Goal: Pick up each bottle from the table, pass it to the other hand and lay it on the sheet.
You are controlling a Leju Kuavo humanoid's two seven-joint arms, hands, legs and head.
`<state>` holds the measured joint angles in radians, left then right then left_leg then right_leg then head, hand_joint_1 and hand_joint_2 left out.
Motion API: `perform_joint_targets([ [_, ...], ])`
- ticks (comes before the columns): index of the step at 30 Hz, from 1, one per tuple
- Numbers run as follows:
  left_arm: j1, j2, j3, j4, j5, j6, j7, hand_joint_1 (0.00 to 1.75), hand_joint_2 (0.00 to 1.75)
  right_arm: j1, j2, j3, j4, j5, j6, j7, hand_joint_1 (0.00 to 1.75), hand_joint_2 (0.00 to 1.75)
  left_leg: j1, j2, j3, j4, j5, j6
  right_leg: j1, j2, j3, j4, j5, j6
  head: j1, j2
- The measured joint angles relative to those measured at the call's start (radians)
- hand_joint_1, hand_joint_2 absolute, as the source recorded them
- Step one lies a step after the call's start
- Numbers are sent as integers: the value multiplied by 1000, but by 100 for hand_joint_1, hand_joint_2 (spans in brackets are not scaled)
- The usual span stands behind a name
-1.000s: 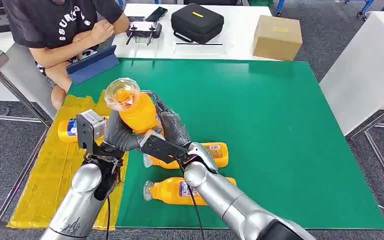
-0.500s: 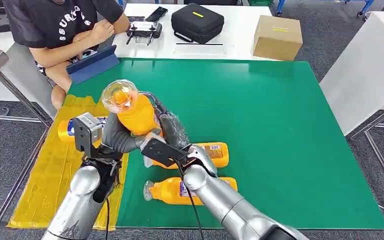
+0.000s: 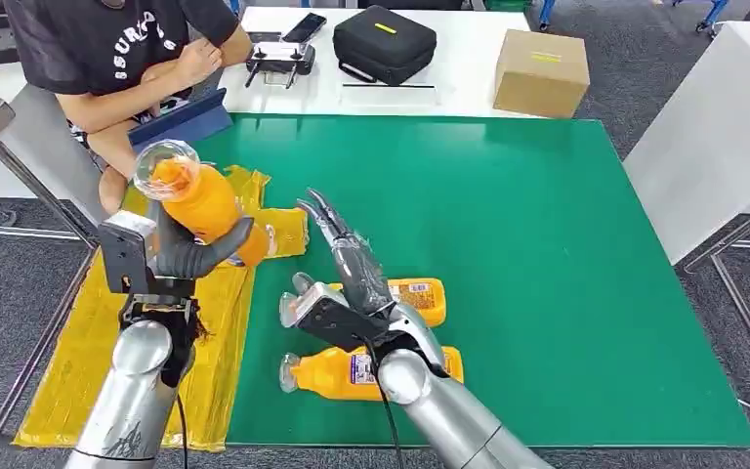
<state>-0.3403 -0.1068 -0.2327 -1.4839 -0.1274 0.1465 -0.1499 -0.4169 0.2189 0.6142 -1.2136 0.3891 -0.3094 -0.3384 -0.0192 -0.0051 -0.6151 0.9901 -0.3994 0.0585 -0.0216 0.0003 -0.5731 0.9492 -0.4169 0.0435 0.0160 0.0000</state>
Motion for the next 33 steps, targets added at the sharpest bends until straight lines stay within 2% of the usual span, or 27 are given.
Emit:
perform_joint_targets([
  [11, 10, 2, 79, 59, -71, 41, -12, 175, 175, 94, -76, -11, -206, 110, -60, 34, 0, 175, 0, -1, 0, 0, 0, 0, 0, 0, 0, 0, 0, 0, 0, 0],
  [15, 1, 6, 93, 93, -281, 152, -10, 175, 175, 105, -114, -34, -284, 236, -170, 83, 0, 175, 0, 0, 0, 0, 0, 0, 0, 0, 0, 0, 0, 0, 0, 0],
  [19, -20, 19, 103, 175, -479, 238, 10, 175, 175, 110, -164, -64, -357, 285, -196, 102, 0, 175, 0, -1, 0, 0, 0, 0, 0, 0, 0, 0, 0, 0, 0, 0],
  [26, -85, 47, 103, 377, -1038, 472, 146, 175, 175, 142, -212, -89, -446, 404, -216, 134, 0, 175, 0, -1, 0, 0, 0, 0, 0, 0, 0, 0, 0, 0, 0, 0],
  [33, -167, 70, 83, 602, -1417, 514, 337, 175, 175, 147, -250, -92, -455, 451, -240, 152, 0, 175, 0, -1, 0, 0, 0, 0, 0, 0, 1, 0, 0, 0, 0, 0],
])
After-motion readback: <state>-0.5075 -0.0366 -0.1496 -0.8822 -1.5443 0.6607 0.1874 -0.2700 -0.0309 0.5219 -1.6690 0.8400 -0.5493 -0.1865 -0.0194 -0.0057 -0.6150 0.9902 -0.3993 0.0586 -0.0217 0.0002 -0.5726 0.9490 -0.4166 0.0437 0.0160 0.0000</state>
